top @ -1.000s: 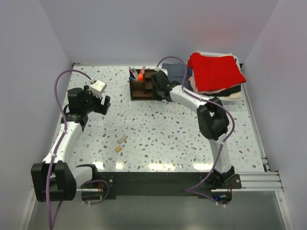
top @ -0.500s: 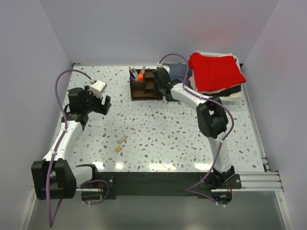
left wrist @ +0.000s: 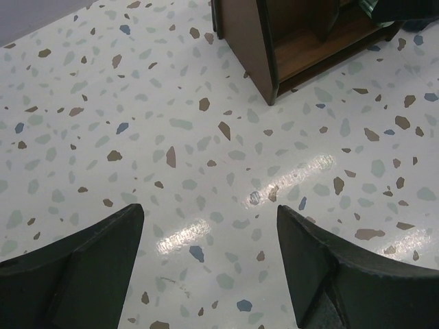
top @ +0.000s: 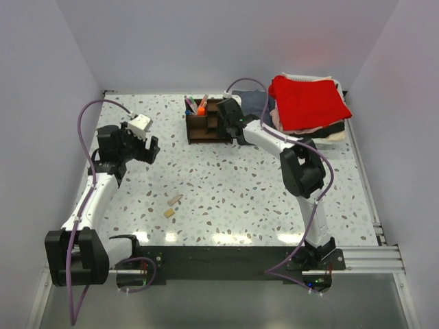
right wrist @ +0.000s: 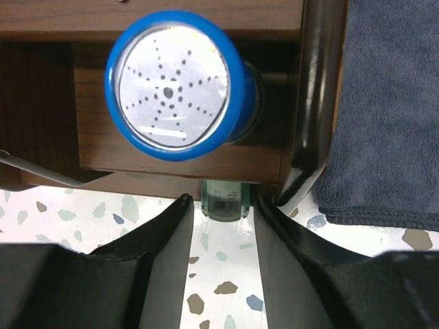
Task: Sort the stationery into containers
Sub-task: Place the stationery in the storage box, then pick up the stationery from the center of the board.
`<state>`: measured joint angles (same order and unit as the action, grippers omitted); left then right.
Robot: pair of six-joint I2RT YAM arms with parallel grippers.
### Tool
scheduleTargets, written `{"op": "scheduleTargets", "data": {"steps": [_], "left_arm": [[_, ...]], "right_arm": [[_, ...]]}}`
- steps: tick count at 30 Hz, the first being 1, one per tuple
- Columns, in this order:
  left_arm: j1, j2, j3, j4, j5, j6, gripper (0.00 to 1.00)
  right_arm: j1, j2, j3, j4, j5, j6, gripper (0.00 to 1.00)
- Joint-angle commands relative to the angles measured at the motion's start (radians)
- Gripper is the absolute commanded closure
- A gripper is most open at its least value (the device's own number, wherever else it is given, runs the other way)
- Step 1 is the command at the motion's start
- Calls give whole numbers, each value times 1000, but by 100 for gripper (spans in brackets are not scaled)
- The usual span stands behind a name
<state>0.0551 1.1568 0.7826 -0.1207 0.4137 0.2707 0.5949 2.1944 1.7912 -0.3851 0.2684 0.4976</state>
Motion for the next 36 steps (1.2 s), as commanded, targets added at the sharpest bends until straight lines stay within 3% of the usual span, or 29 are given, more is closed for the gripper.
{"op": "scheduleTargets", "data": {"steps": [1, 7, 11, 14, 15, 17, 20, 21, 26, 34, 36], "left_arm": [[9, -39, -5, 43, 20, -19, 17], [8, -74, -3, 17, 16, -10, 17], [8, -114, -5, 6, 10, -7, 17], [9, -137, -8, -20, 16, 18, 16], [8, -143, -6, -33, 7, 28, 16], [8, -176, -8, -71, -15, 42, 16], [8, -242, -26, -96, -46, 24, 16], [8, -256, -42, -102, -53, 18, 16], [25, -324, -86, -123, -84, -31, 16], [72, -376, -88, -161, -78, -53, 16], [74, -381, -89, -168, -81, -48, 16]], "right_arm": [[6, -51, -15, 34, 22, 12, 55], [16, -108, -62, -6, 26, 19, 55], [34, -273, -171, -63, 14, 44, 55], [45, -369, -315, -9, -246, -84, 50], [46, -384, -381, 38, -466, -200, 48], [72, -395, -429, 57, -695, -340, 48], [169, -380, -423, -59, -885, -728, 44], [192, -372, -414, -90, -890, -883, 41], [279, -263, -302, -98, -847, -1117, 46], [312, -107, -118, -98, -779, -1249, 41], [321, -99, -121, -63, -765, -1257, 36]]}}
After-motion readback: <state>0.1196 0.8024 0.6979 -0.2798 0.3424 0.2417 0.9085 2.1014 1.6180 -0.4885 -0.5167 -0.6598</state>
